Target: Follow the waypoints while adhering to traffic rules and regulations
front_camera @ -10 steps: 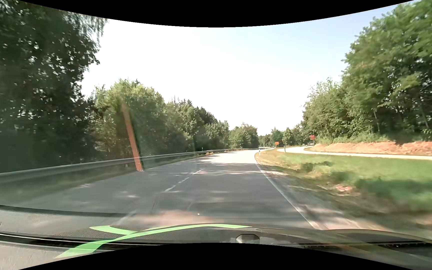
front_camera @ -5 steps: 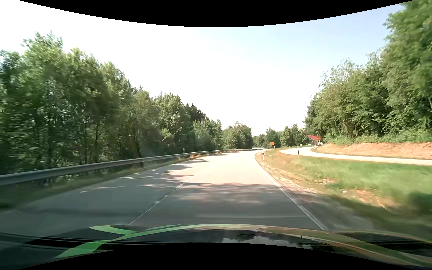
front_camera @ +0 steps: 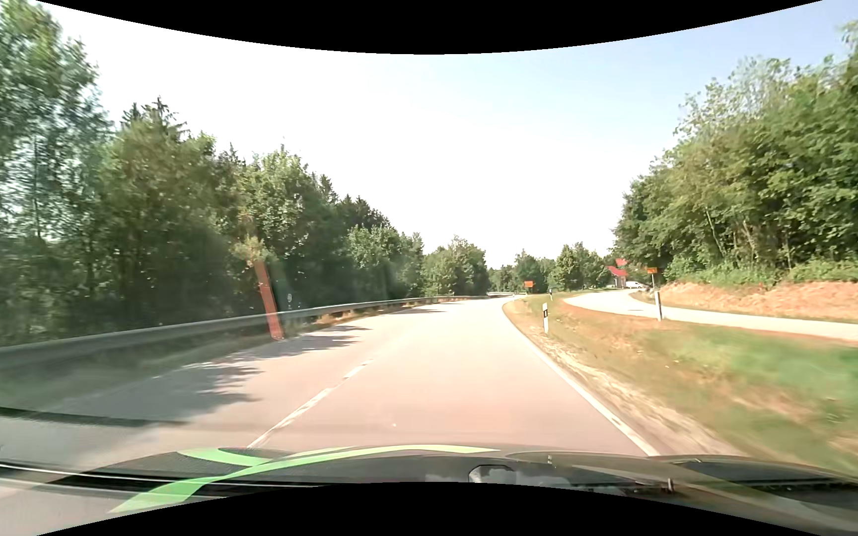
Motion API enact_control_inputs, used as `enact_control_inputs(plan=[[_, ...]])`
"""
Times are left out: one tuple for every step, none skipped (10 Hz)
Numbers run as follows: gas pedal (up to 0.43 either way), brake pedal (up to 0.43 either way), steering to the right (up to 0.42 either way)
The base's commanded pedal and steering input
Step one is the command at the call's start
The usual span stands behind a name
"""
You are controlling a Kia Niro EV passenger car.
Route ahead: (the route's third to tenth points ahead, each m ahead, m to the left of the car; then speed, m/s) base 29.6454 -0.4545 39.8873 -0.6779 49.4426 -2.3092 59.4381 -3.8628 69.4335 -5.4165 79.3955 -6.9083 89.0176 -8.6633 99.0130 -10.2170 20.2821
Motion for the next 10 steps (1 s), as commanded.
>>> enact_control_inputs(plan=[[0.087, 0.0, 0.013], [0.098, 0.0, 0.012], [0.11, 0.0, 0.012], [0.118, 0.0, 0.012], [0.13, 0.0, 0.012], [0.118, 0.0, 0.012], [0.087, 0.0, 0.012], [0.059, 0.0, 0.012], [0.059, 0.0, 0.012], [0.039, 0.0, 0.012]])
